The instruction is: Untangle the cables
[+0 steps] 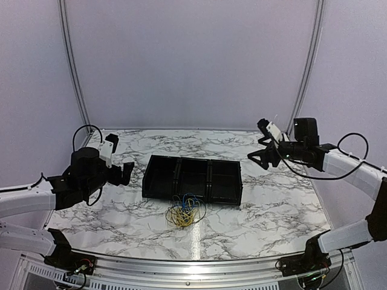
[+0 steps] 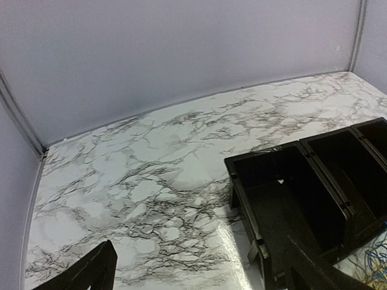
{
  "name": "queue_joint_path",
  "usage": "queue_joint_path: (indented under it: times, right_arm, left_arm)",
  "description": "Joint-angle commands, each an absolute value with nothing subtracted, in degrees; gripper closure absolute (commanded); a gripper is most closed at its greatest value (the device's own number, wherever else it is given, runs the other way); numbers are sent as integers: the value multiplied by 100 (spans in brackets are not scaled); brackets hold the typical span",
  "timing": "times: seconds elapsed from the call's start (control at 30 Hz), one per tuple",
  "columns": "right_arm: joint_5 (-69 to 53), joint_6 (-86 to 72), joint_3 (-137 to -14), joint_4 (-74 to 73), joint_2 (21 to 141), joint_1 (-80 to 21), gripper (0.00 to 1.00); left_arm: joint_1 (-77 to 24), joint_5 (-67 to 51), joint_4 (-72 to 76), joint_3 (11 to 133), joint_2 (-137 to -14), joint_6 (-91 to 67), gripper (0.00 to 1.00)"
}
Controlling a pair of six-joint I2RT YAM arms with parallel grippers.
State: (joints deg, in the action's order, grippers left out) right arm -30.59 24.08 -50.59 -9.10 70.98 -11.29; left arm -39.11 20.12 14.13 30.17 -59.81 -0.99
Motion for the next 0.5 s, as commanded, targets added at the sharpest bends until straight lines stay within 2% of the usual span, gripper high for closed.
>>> queue_joint_path:
  times: [0.0, 0.03, 0.07, 0.2, 0.27, 0.33, 0.47]
  right_arm:
    - [-3346, 2943, -5334, -1371, 7450, -2141, 13]
    - [-3428, 3007, -5351, -1411, 7536, -2350, 15]
    - [-3609, 3138, -5397, -1523, 7629, -2508, 16]
    - [-4082, 3444, -5592, -1901, 8001, -2952, 35]
    - [-3969, 3560, -5620, -2000, 8148, -3138, 42]
    - [-3802, 3684, -5529, -1990, 8193, -3290, 44]
    - [-3854, 3665, -5151, -1693, 8165, -3376, 45]
  left_arm:
    - [-3992, 3794, 1326, 3005, -6105, -496, 1]
    - [-4006, 3746, 1154, 3076, -6178, -299, 1]
    - [-4026, 3215, 985, 3199, -6228, 63, 1]
    - [-4052, 2439, 707, 3532, -6236, -215, 1]
    - [-4093, 1625, 704, 3517, -6096, -222, 9]
    - [-4121, 884, 723, 3501, -5966, -533, 19]
    - [-4290, -328, 928, 3356, -5883, -1054, 26]
